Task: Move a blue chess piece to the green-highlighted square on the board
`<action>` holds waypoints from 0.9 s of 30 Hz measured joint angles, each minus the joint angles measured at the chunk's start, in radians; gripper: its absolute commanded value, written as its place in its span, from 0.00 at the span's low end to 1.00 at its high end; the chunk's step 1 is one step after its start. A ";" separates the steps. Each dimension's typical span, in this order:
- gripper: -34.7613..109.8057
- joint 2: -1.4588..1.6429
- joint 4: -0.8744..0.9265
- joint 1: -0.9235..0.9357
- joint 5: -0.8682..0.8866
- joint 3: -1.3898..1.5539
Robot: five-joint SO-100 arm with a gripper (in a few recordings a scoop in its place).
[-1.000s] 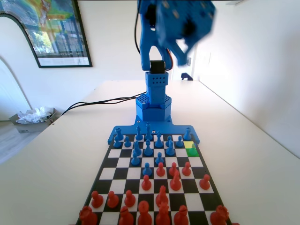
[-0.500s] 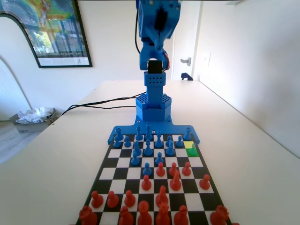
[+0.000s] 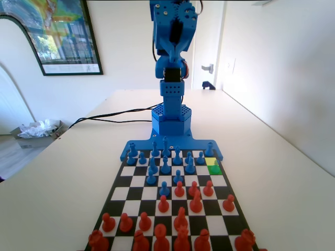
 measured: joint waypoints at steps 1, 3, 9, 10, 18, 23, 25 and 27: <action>0.25 0.008 -0.006 0.006 0.000 0.000; 0.25 0.023 -0.009 0.021 0.000 0.000; 0.25 0.084 -0.009 0.040 0.000 0.000; 0.25 0.087 -0.009 0.040 0.000 0.000; 0.25 0.089 -0.009 0.028 0.000 0.000; 0.25 0.089 -0.009 0.028 0.000 0.000; 0.25 0.089 -0.009 0.028 0.000 0.000; 0.25 0.089 -0.009 0.028 0.000 0.000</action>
